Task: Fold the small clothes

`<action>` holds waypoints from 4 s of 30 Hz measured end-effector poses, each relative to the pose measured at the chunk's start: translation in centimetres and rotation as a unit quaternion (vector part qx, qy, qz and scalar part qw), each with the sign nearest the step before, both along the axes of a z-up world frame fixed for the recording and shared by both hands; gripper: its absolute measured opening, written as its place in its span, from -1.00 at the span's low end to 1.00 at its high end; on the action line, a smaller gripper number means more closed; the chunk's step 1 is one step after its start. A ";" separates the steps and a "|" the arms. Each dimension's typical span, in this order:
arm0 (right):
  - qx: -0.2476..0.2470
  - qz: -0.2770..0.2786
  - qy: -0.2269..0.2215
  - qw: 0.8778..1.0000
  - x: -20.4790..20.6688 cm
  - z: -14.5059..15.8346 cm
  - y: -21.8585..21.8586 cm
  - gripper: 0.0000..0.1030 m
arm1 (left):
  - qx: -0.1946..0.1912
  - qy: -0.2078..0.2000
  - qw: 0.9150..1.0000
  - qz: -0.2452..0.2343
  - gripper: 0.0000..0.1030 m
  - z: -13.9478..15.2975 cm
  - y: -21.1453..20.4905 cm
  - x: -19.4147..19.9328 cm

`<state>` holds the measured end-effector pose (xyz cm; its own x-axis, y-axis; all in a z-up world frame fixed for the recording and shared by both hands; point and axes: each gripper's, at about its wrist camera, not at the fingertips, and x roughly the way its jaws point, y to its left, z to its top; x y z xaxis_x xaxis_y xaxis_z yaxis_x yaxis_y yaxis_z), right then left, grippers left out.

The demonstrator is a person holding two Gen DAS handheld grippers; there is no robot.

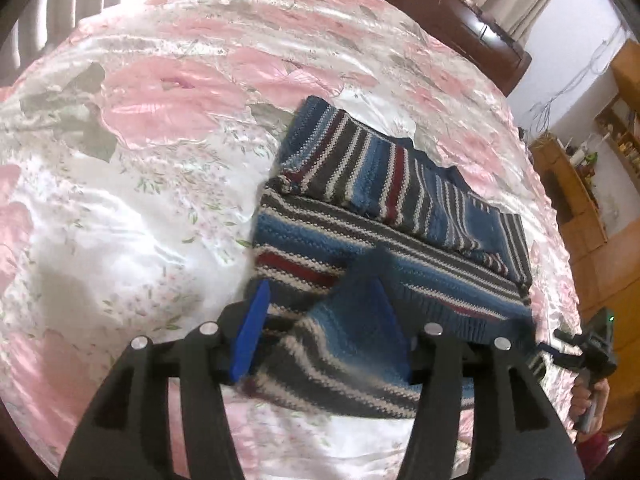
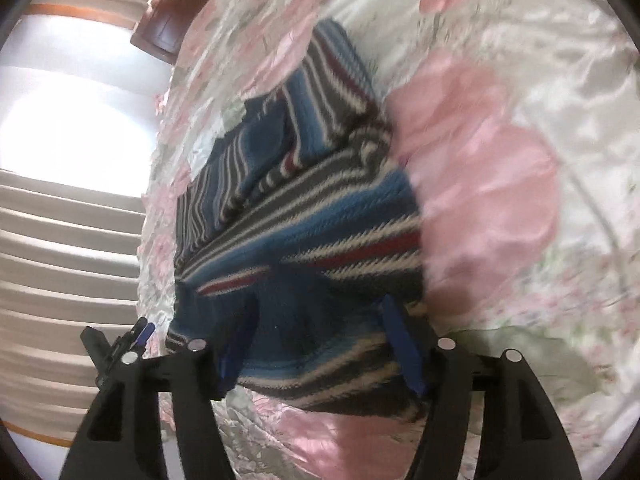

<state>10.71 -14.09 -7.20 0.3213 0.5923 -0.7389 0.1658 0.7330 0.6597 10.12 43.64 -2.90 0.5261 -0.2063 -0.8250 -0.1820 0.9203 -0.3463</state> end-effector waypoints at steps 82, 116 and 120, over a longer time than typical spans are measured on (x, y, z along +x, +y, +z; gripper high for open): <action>-0.182 0.095 -0.159 0.966 13.5 11.2 7.0 -0.79 | 0.086 -0.097 0.987 -0.093 -0.74 5.4 -6.8 13.5; -0.259 0.033 -0.085 0.962 21.7 1.6 6.0 -0.34 | 0.127 -0.033 0.990 -0.049 -0.08 -4.6 -6.3 23.2; -0.241 0.052 -0.092 0.965 18.3 3.6 4.5 -0.20 | 0.139 -0.051 0.987 -0.060 -0.05 -2.4 -6.9 20.0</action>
